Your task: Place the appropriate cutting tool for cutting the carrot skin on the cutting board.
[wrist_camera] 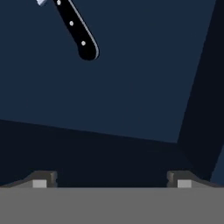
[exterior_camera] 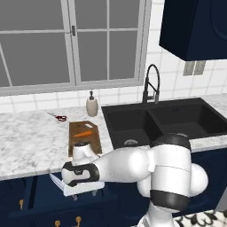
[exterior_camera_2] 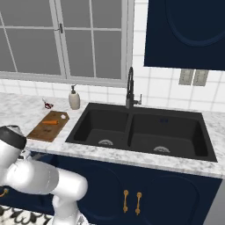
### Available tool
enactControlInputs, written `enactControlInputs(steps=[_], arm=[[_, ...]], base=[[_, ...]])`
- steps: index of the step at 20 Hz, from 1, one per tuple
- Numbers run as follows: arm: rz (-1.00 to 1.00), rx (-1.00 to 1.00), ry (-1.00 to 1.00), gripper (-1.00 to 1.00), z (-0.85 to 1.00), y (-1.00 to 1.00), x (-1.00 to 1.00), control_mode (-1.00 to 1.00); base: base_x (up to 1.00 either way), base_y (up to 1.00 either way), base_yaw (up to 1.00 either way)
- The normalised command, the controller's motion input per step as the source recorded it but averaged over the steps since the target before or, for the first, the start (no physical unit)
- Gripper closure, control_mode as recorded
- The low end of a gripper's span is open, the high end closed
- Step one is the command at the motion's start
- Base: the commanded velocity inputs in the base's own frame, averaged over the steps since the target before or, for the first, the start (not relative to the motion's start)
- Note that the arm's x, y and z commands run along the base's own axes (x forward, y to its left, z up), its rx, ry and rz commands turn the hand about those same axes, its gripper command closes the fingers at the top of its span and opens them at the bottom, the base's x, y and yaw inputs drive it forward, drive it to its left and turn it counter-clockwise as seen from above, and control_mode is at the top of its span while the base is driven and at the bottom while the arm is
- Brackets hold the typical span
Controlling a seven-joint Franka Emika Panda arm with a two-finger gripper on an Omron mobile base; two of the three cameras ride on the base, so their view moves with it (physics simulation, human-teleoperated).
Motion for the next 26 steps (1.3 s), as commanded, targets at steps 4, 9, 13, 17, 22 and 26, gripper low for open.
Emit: enactControlInputs(steps=[4,9,13,17,22,26], arm=[[0.0,0.02,0.15,-1.0,-0.41,0.02,-0.54,-1.0],[0.0,0.01,0.13,-1.0,-0.09,0.0,-0.86,-1.0],[-0.05,0.0,0.13,-1.0,0.0,0.0,-1.0,-1.0],[-0.09,0.02,0.12,-1.0,0.0,-0.01,-1.0,-1.0],[-0.07,0.01,-0.04,-1.0,-0.01,-0.01,-0.81,-1.0],[-0.05,0.0,-0.11,-1.0,0.25,0.11,0.56,-1.0]], base=[[0.0,0.0,0.0],[0.0,0.0,0.0],[0.0,0.0,0.0],[0.0,0.0,0.0],[0.0,0.0,0.0],[0.0,0.0,0.0]])
